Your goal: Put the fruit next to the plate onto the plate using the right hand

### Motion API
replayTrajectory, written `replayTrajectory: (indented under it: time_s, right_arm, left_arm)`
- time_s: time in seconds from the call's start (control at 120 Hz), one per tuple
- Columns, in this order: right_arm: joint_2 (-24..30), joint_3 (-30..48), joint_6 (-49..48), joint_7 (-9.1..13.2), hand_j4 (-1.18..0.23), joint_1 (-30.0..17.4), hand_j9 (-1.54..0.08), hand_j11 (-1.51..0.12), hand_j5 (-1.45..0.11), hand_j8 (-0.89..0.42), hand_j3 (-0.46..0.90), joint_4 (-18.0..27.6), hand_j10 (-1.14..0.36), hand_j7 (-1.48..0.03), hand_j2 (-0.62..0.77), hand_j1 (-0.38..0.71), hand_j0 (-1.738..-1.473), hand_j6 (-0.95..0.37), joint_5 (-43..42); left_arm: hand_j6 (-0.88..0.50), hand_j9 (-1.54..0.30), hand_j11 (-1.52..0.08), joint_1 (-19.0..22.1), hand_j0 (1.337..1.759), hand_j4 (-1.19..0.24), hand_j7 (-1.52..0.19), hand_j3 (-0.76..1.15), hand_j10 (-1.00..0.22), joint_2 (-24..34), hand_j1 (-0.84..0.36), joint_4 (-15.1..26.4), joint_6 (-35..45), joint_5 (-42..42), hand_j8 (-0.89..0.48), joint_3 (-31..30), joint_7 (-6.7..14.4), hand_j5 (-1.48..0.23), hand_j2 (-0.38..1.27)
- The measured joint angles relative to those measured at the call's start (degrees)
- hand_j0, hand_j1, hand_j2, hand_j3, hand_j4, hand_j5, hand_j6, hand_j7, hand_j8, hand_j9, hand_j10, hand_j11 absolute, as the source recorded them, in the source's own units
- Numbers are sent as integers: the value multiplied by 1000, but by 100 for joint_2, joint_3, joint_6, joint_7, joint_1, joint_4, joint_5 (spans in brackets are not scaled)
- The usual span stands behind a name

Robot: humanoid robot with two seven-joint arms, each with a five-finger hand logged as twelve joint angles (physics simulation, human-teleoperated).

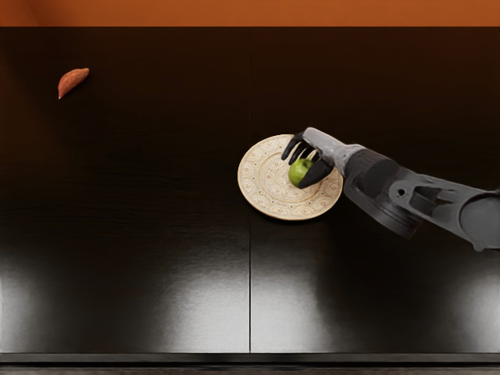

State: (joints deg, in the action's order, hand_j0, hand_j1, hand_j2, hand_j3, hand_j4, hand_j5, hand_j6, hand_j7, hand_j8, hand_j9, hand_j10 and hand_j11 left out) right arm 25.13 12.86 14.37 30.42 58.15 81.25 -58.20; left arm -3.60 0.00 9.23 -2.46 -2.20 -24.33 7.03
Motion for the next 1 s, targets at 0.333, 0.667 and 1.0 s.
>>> replayTrajectory:
  time_s: [0.333,0.667,1.0]
  right_arm:
    - [44,98,45,-8,-288,-42,-384,-381,-387,-226,0,50,-260,-379,27,-32,-1658,-290,-17]
    - [1267,1328,-1962,-163,-95,48,-123,-122,-123,-83,0,562,-89,-122,-1,-244,-1658,-96,1130]
    - [2508,1722,-4769,-1943,-57,-135,-72,-71,-72,-55,0,-858,-55,-71,-6,-286,-1658,-58,2796]
  left_arm:
    - [-245,-318,-318,0,1658,-245,-318,0,-245,0,55,0,0,0,-245,1,0,-318,49]
    - [-245,-318,-318,0,1658,-245,-318,0,-245,0,55,11,0,0,-245,2,0,-318,49]
    - [-245,-318,-318,171,1658,-245,-318,0,-245,0,55,13,0,0,-245,-16,0,-318,49]
